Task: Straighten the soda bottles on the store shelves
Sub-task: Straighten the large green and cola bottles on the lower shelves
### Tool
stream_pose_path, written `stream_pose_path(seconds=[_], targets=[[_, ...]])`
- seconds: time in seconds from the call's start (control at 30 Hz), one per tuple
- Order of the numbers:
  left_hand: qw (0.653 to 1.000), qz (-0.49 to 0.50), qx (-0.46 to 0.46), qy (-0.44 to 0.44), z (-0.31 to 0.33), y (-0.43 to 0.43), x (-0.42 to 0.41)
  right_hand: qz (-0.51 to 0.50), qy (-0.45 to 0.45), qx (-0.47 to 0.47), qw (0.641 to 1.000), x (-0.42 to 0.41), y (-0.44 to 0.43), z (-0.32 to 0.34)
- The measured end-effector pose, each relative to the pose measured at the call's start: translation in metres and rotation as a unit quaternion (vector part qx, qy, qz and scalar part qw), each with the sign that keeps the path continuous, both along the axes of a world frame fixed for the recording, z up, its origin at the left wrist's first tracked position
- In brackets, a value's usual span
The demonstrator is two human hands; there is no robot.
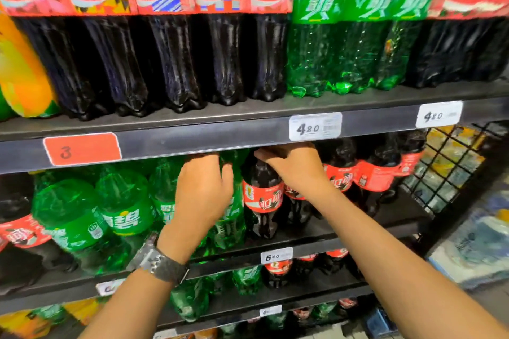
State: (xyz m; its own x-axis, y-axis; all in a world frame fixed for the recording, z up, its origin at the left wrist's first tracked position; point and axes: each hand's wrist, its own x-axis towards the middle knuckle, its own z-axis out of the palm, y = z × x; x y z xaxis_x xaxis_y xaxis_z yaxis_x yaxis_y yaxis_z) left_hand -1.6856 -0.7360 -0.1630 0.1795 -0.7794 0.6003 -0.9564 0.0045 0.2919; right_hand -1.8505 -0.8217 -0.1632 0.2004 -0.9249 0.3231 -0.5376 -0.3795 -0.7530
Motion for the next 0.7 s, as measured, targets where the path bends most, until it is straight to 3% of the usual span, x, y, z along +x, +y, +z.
stream_pose_path(seconds=[0.17, 0.27, 0.37, 0.5, 0.6, 0.7], targets=[[0.987, -0.005, -0.049, -0.153, 0.002, -0.007, -0.041, 0.002, 0.077, -0.19, 0.979, -0.049, -0.002, -0.006], [0.988, -0.019, -0.053, -0.145, 0.006, -0.018, -0.071, 0.017, 0.092, -0.307, 0.947, -0.081, -0.003, -0.016], [0.992, -0.022, -0.011, -0.127, 0.009, -0.036, -0.099, -0.038, 0.116, -0.376, 0.919, -0.115, -0.017, -0.023], [0.991, 0.05, 0.1, -0.071, 0.016, -0.06, -0.122, -0.111, 0.168, -0.299, 0.933, -0.143, -0.04, -0.011], [0.981, 0.071, 0.169, -0.06, 0.02, -0.073, -0.136, -0.11, 0.181, -0.12, 0.97, -0.151, -0.052, 0.005], [0.969, 0.082, 0.217, -0.081, 0.019, -0.087, -0.148, -0.038, 0.171, 0.018, 0.984, -0.162, -0.06, 0.009]])
